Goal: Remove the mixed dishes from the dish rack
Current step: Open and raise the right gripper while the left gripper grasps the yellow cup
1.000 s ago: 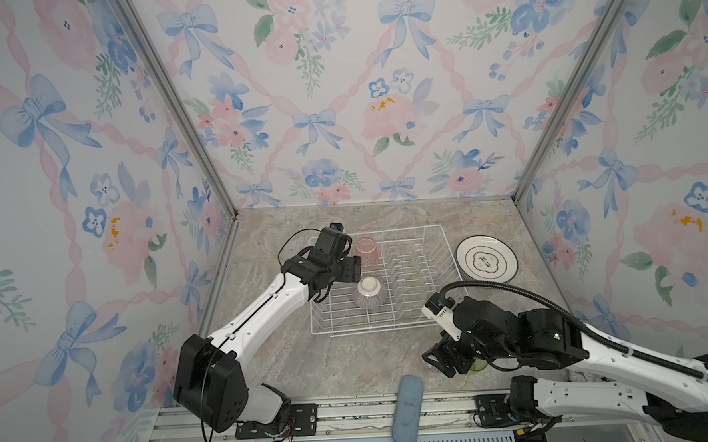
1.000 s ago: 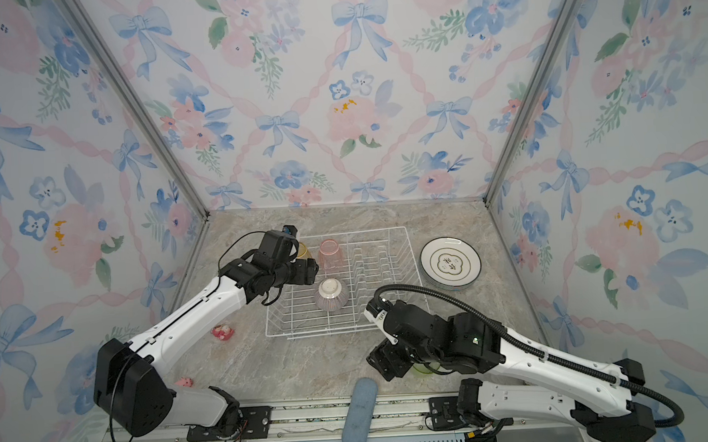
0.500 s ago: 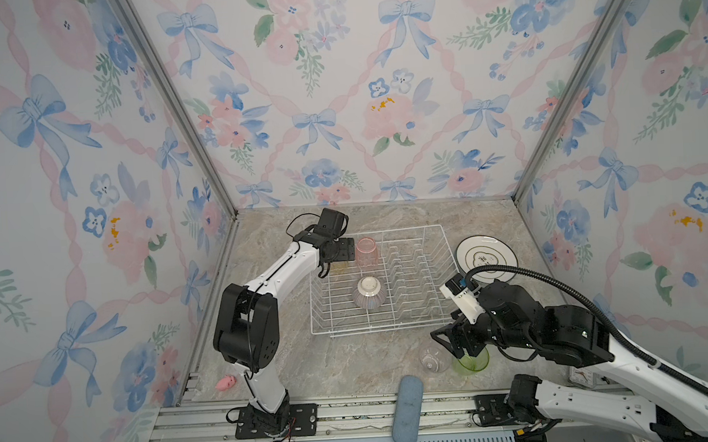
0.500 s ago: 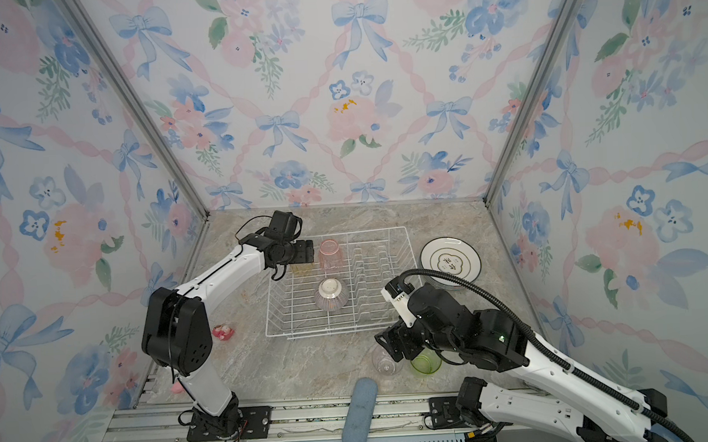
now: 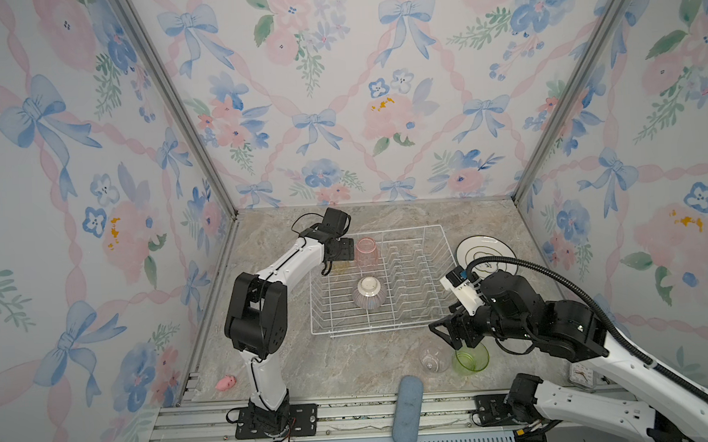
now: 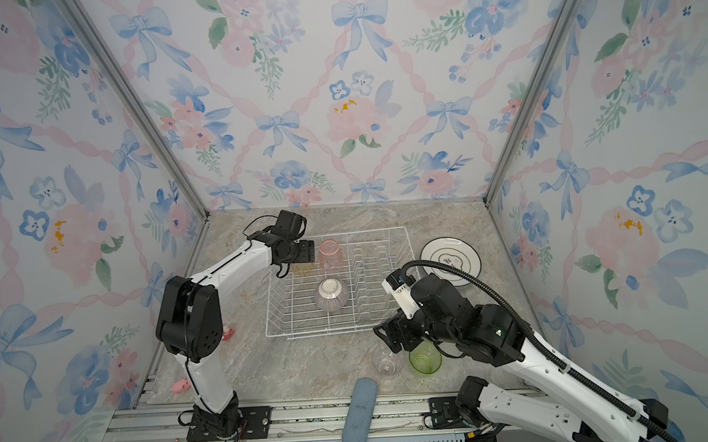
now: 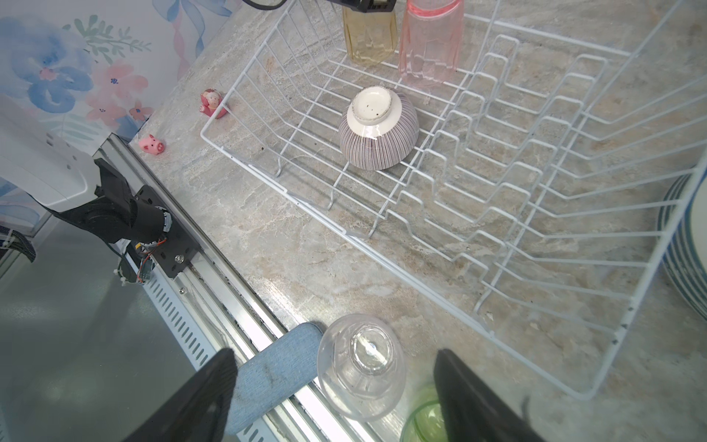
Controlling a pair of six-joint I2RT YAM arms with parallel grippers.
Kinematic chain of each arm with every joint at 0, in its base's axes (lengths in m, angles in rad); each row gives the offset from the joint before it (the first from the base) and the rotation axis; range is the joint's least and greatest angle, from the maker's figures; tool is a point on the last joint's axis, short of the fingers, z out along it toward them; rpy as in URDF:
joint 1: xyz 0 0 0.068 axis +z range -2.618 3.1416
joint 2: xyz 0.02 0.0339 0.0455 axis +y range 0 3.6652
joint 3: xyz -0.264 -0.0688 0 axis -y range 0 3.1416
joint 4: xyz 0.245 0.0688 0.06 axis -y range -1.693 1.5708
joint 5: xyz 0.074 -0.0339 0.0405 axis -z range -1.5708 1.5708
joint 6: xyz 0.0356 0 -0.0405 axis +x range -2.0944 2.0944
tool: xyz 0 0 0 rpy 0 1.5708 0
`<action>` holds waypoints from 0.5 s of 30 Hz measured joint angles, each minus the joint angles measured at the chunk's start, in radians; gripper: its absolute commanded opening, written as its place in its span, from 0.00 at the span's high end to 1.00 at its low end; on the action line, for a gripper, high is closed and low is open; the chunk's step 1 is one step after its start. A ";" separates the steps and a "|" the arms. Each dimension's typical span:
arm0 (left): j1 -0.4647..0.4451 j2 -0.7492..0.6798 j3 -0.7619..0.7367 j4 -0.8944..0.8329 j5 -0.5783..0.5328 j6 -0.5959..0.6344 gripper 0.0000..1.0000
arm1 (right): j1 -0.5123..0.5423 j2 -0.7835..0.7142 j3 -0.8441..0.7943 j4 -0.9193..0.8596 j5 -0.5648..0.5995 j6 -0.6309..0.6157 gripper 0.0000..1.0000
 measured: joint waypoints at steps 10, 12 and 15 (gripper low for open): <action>0.000 0.032 0.013 -0.001 0.000 0.019 0.27 | -0.030 0.003 -0.020 0.018 -0.031 0.000 0.16; 0.000 0.032 0.015 0.000 0.000 0.023 0.30 | -0.034 0.003 -0.024 0.023 -0.035 0.000 0.15; 0.002 0.032 0.015 0.000 0.002 0.032 0.39 | -0.037 0.002 -0.030 0.030 -0.041 0.000 0.15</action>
